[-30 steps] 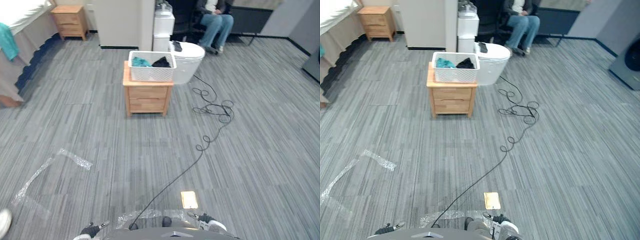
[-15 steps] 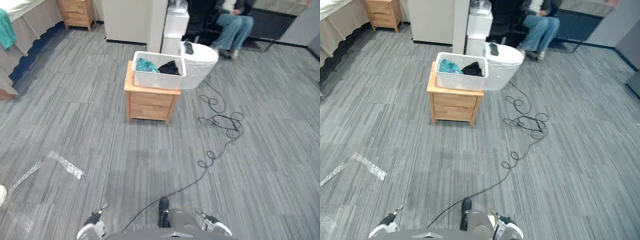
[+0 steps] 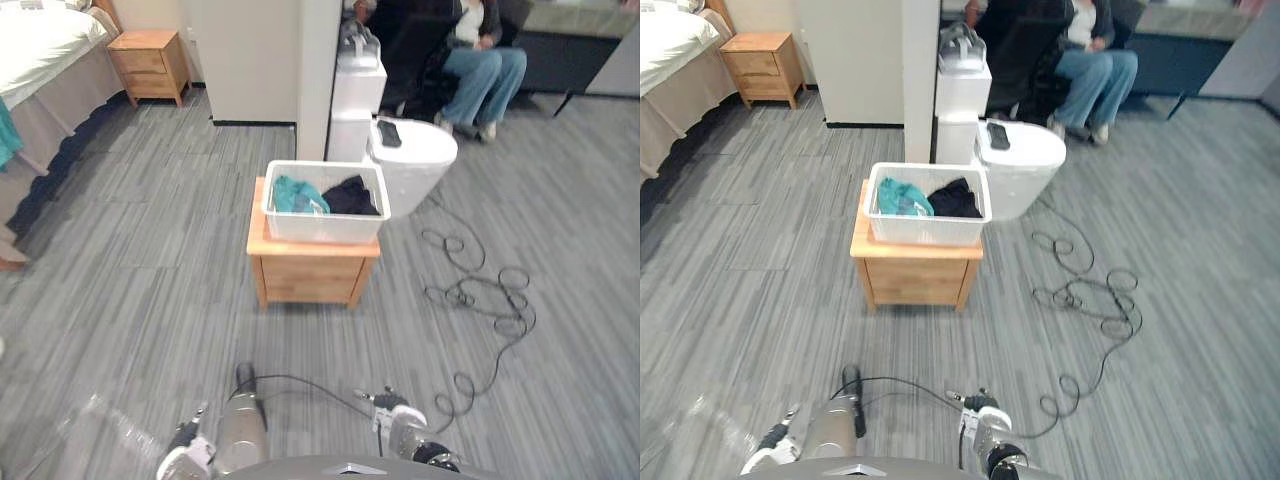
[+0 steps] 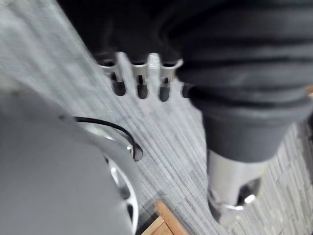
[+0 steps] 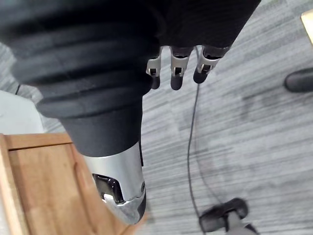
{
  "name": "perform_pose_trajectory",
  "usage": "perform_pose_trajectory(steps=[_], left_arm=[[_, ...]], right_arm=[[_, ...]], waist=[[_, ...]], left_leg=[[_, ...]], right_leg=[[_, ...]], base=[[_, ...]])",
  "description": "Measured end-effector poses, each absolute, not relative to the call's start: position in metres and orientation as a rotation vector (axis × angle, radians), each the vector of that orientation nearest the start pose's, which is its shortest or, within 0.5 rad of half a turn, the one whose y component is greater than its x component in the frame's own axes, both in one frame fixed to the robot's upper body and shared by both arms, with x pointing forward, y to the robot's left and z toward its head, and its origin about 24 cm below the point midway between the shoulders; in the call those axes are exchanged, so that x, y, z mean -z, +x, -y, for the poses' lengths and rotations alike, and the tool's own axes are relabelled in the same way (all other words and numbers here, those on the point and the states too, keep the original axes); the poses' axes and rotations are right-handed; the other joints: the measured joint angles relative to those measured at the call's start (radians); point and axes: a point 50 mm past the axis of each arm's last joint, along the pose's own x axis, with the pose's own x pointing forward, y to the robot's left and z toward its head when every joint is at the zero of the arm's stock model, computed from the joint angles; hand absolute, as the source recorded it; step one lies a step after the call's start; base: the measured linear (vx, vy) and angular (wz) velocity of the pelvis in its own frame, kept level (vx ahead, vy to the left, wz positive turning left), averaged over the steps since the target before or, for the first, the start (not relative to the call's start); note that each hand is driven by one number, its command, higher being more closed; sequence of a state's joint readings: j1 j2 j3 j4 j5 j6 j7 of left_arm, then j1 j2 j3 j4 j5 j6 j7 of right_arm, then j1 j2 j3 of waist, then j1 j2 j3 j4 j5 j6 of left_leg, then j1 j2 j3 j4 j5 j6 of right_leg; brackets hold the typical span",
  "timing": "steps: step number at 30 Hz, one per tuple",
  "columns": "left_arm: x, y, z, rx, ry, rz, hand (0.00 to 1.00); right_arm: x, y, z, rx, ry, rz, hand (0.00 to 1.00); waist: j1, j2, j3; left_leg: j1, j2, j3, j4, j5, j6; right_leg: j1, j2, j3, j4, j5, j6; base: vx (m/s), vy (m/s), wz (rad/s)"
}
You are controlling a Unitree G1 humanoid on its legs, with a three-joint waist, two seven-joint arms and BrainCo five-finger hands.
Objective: Pick up the laundry basket with both hands and put the clothes into the washing machine.
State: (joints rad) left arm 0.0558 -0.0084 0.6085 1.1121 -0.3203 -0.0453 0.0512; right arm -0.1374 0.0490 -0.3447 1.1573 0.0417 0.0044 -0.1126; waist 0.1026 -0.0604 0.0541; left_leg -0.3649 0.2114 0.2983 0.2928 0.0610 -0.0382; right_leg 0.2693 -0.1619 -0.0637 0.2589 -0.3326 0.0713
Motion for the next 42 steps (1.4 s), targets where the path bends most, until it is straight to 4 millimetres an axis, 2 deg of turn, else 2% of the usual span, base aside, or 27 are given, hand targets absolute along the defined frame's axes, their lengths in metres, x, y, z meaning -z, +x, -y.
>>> perform_pose_trajectory(steps=[1,2,3,4,5,6,7,8,10,11,12,13,14,15,16,17,19,21,24,28,32,33,36,37,39,40,42], left_arm=[[0.167,0.067,-0.216,-0.816,-0.569,-1.024,0.00],[0.165,0.068,-0.227,-0.794,-0.510,-1.041,0.00],[0.165,0.069,-0.229,-0.763,-0.471,-1.058,0.00],[0.164,0.074,-0.230,-0.706,-0.415,-1.068,0.00],[0.164,0.077,-0.227,-0.659,-0.378,-1.085,0.00],[0.165,0.078,-0.225,-0.614,-0.342,-1.102,0.00],[0.165,0.079,-0.223,-0.585,-0.319,-1.111,0.00],[0.164,0.085,-0.221,-0.547,-0.291,-1.109,0.00],[0.162,0.096,-0.220,-0.527,-0.281,-1.085,0.00],[0.161,0.100,-0.218,-0.512,-0.281,-1.078,0.00],[0.161,0.104,-0.217,-0.501,-0.284,-1.072,0.00],[0.161,0.103,-0.216,-0.502,-0.286,-1.075,0.00],[0.162,0.102,-0.213,-0.512,-0.307,-1.080,0.00],[0.163,0.102,-0.206,-0.507,-0.327,-1.081,0.00],[0.164,0.103,-0.196,-0.501,-0.355,-1.077,0.00],[0.165,0.106,-0.188,-0.492,-0.378,-1.074,0.00],[0.165,0.110,-0.177,-0.463,-0.394,-1.069,0.00],[0.164,0.113,-0.173,-0.446,-0.394,-1.058,0.00],[0.160,0.120,-0.177,-0.449,-0.414,-1.008,0.00],[0.149,0.117,-0.211,-0.544,-0.434,-0.886,0.00],[0.119,0.128,-0.267,-0.656,-0.423,-0.671,0.00],[0.106,0.137,-0.285,-0.676,-0.394,-0.602,0.00],[0.090,0.153,-0.303,-0.678,-0.344,-0.540,0.00],[0.079,0.166,-0.314,-0.664,-0.281,-0.509,0.00],[0.072,0.176,-0.319,-0.658,-0.239,-0.499,0.00],[0.060,0.200,-0.321,-0.618,-0.187,-0.471,0.00],[0.050,0.217,-0.323,-0.592,-0.147,-0.453,0.00]], right_arm=[[0.154,0.149,0.164,0.367,0.238,-1.046,0.00],[0.158,0.140,0.162,0.405,0.285,-1.086,0.00],[0.161,0.134,0.163,0.429,0.306,-1.105,0.00],[0.162,0.129,0.165,0.454,0.325,-1.113,0.00],[0.162,0.129,0.167,0.454,0.319,-1.112,0.00],[0.161,0.131,0.169,0.452,0.310,-1.100,0.00],[0.160,0.132,0.171,0.453,0.306,-1.092,0.00],[0.159,0.133,0.173,0.457,0.299,-1.084,0.00],[0.158,0.138,0.173,0.460,0.309,-1.068,0.00],[0.158,0.138,0.173,0.461,0.308,-1.066,0.00],[0.157,0.140,0.174,0.460,0.307,-1.061,0.00],[0.157,0.139,0.175,0.462,0.305,-1.064,0.00],[0.159,0.134,0.177,0.458,0.285,-1.076,0.00],[0.158,0.135,0.182,0.458,0.263,-1.070,0.00],[0.156,0.138,0.189,0.454,0.229,-1.062,0.00],[0.155,0.137,0.199,0.462,0.201,-1.058,0.00],[0.153,0.138,0.207,0.475,0.183,-1.049,0.00],[0.148,0.147,0.211,0.485,0.169,-1.001,0.00],[0.129,0.172,0.218,0.487,0.121,-0.857,0.00],[0.092,0.193,0.238,0.560,0.072,-0.629,0.00],[0.058,0.208,0.254,0.614,0.024,-0.454,0.00],[0.050,0.212,0.257,0.619,0.015,-0.417,0.00],[0.039,0.224,0.264,0.606,-0.036,-0.377,0.00],[0.024,0.239,0.267,0.585,-0.068,-0.323,0.00],[0.013,0.250,0.269,0.580,-0.076,-0.280,0.00],[-0.006,0.262,0.274,0.585,-0.100,-0.206,0.00],[-0.019,0.273,0.275,0.578,-0.114,-0.164,0.00]], waist=[[-0.001,-0.012,-0.006],[-0.019,-0.049,0.011],[-0.032,-0.048,0.013],[-0.051,-0.050,0.016],[-0.060,-0.035,0.026],[-0.064,-0.024,0.033],[-0.068,-0.015,0.038],[-0.074,-0.001,0.036],[-0.075,-0.002,0.038],[-0.078,-0.001,0.037],[-0.079,-0.004,0.036],[-0.079,-0.009,0.034],[-0.083,-0.021,0.031],[-0.081,-0.008,0.032],[-0.080,0.030,0.037],[-0.088,0.053,0.033],[-0.089,0.080,0.025],[-0.091,0.083,0.022],[-0.095,0.071,0.024],[-0.106,0.055,0.019],[-0.109,0.075,0.023],[-0.112,0.088,0.029],[-0.112,0.108,0.027],[-0.111,0.122,0.032],[-0.112,0.131,0.038],[-0.114,0.143,0.053],[-0.118,0.149,0.078]], left_leg=[[0.019,-0.021,-0.005,-0.001,0.029,0.015],[0.093,-0.085,-0.014,-0.004,-0.008,0.038],[0.118,-0.103,-0.017,-0.011,-0.026,0.047],[0.189,-0.131,-0.027,-0.032,-0.055,0.054],[0.270,-0.142,-0.033,-0.059,-0.074,0.055],[0.338,-0.147,-0.033,-0.095,-0.077,0.053],[0.373,-0.149,-0.032,-0.125,-0.077,0.053],[0.433,-0.152,-0.031,-0.185,-0.081,0.047],[0.474,-0.158,-0.025,-0.235,-0.091,0.034],[0.481,-0.161,-0.029,-0.246,-0.098,0.026],[0.482,-0.165,-0.030,-0.243,-0.107,0.014],[0.482,-0.170,-0.033,-0.242,-0.112,0.006],[0.486,-0.179,-0.052,-0.241,-0.124,-0.010],[0.495,-0.165,-0.056,-0.242,-0.127,-0.015],[0.498,-0.140,-0.070,-0.242,-0.129,-0.032],[0.497,-0.115,-0.090,-0.247,-0.135,-0.044],[0.497,-0.094,-0.115,-0.262,-0.129,-0.057],[0.497,-0.076,-0.127,-0.281,-0.126,-0.068],[0.474,-0.065,-0.124,-0.280,-0.132,-0.076],[0.466,-0.065,-0.099,-0.287,-0.136,-0.081],[0.467,-0.068,-0.073,-0.295,-0.136,-0.081],[0.466,-0.070,-0.073,-0.295,-0.136,-0.081],[0.449,-0.073,-0.071,-0.296,-0.136,-0.081],[0.434,-0.076,-0.057,-0.296,-0.135,-0.081],[0.421,-0.078,-0.050,-0.295,-0.134,-0.079],[0.397,-0.084,-0.050,-0.293,-0.128,-0.076],[0.394,-0.086,-0.048,-0.293,-0.124,-0.074]], right_leg=[[-0.037,-0.021,0.022,0.095,0.020,-0.004],[-0.095,-0.063,0.062,0.335,0.155,-0.009],[-0.130,-0.075,0.069,0.427,0.230,0.006],[-0.192,-0.080,0.077,0.593,0.289,0.036],[-0.248,-0.078,0.054,0.697,0.265,0.032],[-0.274,-0.089,-0.003,0.708,0.217,0.023],[-0.283,-0.103,-0.060,0.689,0.186,0.014],[-0.313,-0.127,-0.161,0.603,0.151,-0.001],[-0.354,-0.127,-0.211,0.384,0.147,0.007],[-0.360,-0.111,-0.225,0.182,0.190,0.017],[-0.365,-0.096,-0.221,0.012,0.282,0.015],[-0.369,-0.091,-0.215,-0.049,0.345,0.011],[-0.365,-0.079,-0.185,-0.099,0.452,0.022],[-0.354,-0.071,-0.191,-0.100,0.451,0.026],[-0.332,-0.048,-0.215,-0.118,0.440,0.017],[-0.316,-0.024,-0.245,-0.146,0.436,0.016],[-0.286,0.007,-0.276,-0.189,0.437,0.015],[-0.268,0.034,-0.285,-0.224,0.439,0.012],[-0.272,0.054,-0.285,-0.269,0.451,0.005],[-0.274,0.065,-0.267,-0.324,0.480,0.004],[-0.291,0.069,-0.246,-0.340,0.497,0.004],[-0.293,0.070,-0.245,-0.340,0.497,0.004],[-0.312,0.070,-0.241,-0.342,0.503,0.004],[-0.338,0.069,-0.224,-0.347,0.512,0.001],[-0.355,0.067,-0.217,-0.347,0.519,0.001],[-0.380,0.063,-0.213,-0.347,0.530,-0.001],[-0.385,0.062,-0.208,-0.347,0.535,-0.002]], base=[[0.67,0.389,0.15],[0.67,0.398,0.36],[0.78,0.432,0.68],[0.60,0.290,0.55],[0.57,0.264,0.41],[0.42,0.182,0.21],[0.42,0.164,0.15],[0.45,0.138,0.14],[0.36,0.026,0.12],[0.29,-0.114,0.09],[0.29,-0.135,0.06],[0.30,-0.193,0.12],[0.24,-0.194,0.13],[0.34,-0.281,0.21],[0.33,-0.253,0.25],[0.31,-0.224,0.34],[0.16,-0.140,0.35],[0.09,-0.114,0.12],[0.03,-0.057,-0.06],[0.04,-0.001,-0.16],[0.03,-0.004,-0.17],[0.00,0.000,0.00],[-0.03,-0.008,-0.07],[-0.07,-0.014,-0.23],[-0.08,-0.017,-0.19],[-0.07,-0.017,-0.06],[-0.07,-0.016,-0.06]])
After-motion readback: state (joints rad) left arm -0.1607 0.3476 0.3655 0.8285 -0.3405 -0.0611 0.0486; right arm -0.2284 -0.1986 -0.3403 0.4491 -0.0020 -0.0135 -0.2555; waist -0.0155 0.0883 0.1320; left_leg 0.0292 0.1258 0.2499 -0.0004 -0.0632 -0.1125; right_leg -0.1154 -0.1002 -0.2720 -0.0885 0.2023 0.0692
